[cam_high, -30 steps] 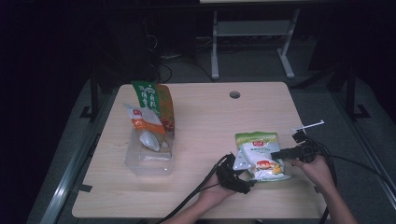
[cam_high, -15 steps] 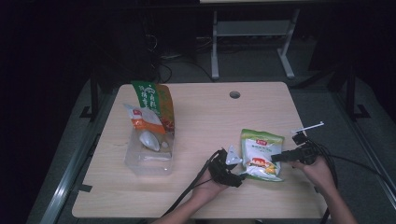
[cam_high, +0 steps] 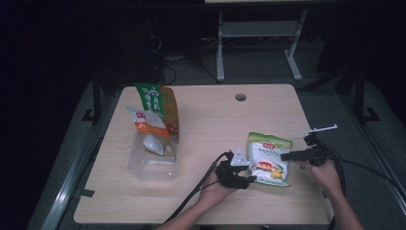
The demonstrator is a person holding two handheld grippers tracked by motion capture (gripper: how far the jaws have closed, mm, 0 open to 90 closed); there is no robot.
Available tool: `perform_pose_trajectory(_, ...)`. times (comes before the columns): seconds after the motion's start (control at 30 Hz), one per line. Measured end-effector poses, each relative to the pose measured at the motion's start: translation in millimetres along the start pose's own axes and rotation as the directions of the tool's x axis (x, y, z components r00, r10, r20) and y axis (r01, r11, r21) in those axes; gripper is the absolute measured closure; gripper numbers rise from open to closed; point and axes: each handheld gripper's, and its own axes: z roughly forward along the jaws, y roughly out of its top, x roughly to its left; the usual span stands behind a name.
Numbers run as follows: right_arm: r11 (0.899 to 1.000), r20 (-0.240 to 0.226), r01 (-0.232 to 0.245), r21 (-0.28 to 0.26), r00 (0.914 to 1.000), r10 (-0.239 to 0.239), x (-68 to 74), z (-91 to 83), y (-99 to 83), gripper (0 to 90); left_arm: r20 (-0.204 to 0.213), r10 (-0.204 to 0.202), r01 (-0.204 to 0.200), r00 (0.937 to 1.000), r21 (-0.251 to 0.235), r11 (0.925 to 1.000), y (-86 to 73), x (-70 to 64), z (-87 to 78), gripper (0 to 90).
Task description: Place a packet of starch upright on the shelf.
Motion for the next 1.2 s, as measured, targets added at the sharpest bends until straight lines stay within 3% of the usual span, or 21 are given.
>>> perform_pose_trajectory(0.13, 1.0, -0.003, -0.014, -0.014, 0.9999, 0.014, -3.4, 0.1, 1.1, 41.1, 0.008, 0.002, -0.002, 1.0, 0.008, 1.0, 0.3, 2.1, 1.8, 55.8)
perform_pose_trajectory(0.3, 1.0, -0.033, 0.026, 0.007, 0.9991, -0.026, 3.2, 5.7, 2.4, 44.9, 0.008, 0.001, -0.001, 1.0, 0.015, 0.9999, 1.0, 2.2, 2.1, 56.4)
perform_pose_trajectory(0.4, 1.0, -0.048, 0.027, 0.015, 0.9985, -0.026, 3.8, 6.6, 2.5, 47.6, 0.007, 0.005, -0.005, 1.0, 0.018, 0.9998, 1.2, 2.8, 2.4, 56.4)
perform_pose_trajectory(0.43, 0.999, -0.086, 0.025, 0.032, 0.9961, -0.022, 3.8, 8.0, 2.1, 50.6, 0.008, -0.003, 0.003, 1.0, 0.014, 0.9999, 1.3, 2.7, 3.1, 56.3)
perform_pose_trajectory(0.53, 0.999, -0.097, 0.029, 0.045, 0.995, -0.024, 5.1, 8.4, 2.3, 53.5, 0.008, -0.005, 0.005, 1.0, 0.014, 0.9999, 1.4, 3.0, 3.7, 56.3)
perform_pose_trajectory(0.7, 0.997, -0.166, 0.051, 0.062, 0.9854, -0.04, 5.7, 12.3, 2.1, 64.6, 0.003, -0.004, 0.004, 1.0, 0.021, 0.9998, 1.6, 5.5, 4.7, 56.7)
perform_pose_trajectory(1.0, 0.996, -0.191, 0.042, 0.082, 0.9813, -0.025, 7.6, 14.0, 2.1, 72.5, 0.001, -0.002, 0.001, 1.0, 0.024, 0.9997, 1.7, 5.6, 5.2, 56.7)
perform_pose_trajectory(1.03, 0.996, -0.185, 0.046, 0.083, 0.9822, -0.03, 8.4, 13.7, 2.2, 78.1, 0.0, -0.002, 0.002, 1.0, 0.025, 0.9997, 1.7, 5.5, 5.2, 56.4)
perform_pose_trajectory(1.2, 0.995, -0.172, 0.074, 0.066, 0.9831, -0.062, 12.7, 12.6, 2.5, 84.0, -0.004, -0.003, 0.003, 1.0, 0.029, 0.9996, 1.6, 5.7, 5.1, 54.9)
